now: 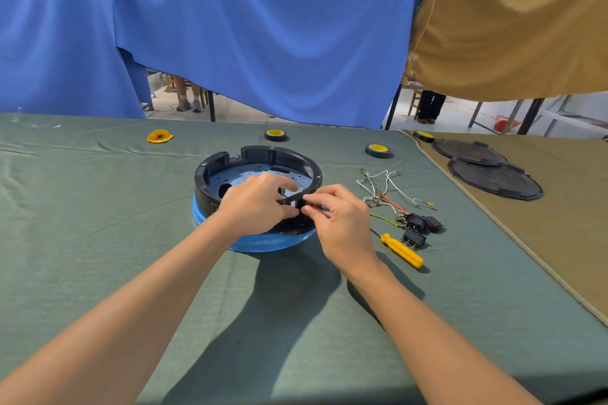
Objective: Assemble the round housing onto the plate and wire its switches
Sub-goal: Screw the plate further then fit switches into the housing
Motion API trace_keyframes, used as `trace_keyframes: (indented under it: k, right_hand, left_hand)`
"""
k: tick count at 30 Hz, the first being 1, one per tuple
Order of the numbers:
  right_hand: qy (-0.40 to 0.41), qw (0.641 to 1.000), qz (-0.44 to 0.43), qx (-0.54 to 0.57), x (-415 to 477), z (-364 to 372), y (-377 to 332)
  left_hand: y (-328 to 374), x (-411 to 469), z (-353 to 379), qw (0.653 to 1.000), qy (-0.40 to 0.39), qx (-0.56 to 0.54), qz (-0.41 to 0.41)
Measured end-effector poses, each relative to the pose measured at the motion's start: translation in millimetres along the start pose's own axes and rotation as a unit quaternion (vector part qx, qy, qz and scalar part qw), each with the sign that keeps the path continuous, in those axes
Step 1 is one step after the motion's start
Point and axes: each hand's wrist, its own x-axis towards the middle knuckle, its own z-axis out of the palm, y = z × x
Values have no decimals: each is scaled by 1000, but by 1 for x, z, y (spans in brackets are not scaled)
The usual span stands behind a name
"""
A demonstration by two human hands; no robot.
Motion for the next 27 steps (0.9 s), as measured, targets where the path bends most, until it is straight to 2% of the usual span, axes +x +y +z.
trace_keyframes:
  k: [7,13,15,23,27]
  right_hand:
    - [-35,999,-12,-20,6,-5,2]
    - [-158,986,-39,-43,18,-19,8]
    - [-175,982,-51,-53,20,-20,9]
    - [-125,992,2,25,20,-15,15]
    - [-109,994,-17,25,16,-12,18]
  left_hand:
    - [1,1,-3,1000,-15,-11,6]
    - [0,-1,-2,1000,-7,-7,4]
    - [0,0,-2,1000,-6,-8,5]
    - [-2,0,1,1000,16,12,12]
    - [-3,1,1,1000,11,11,9]
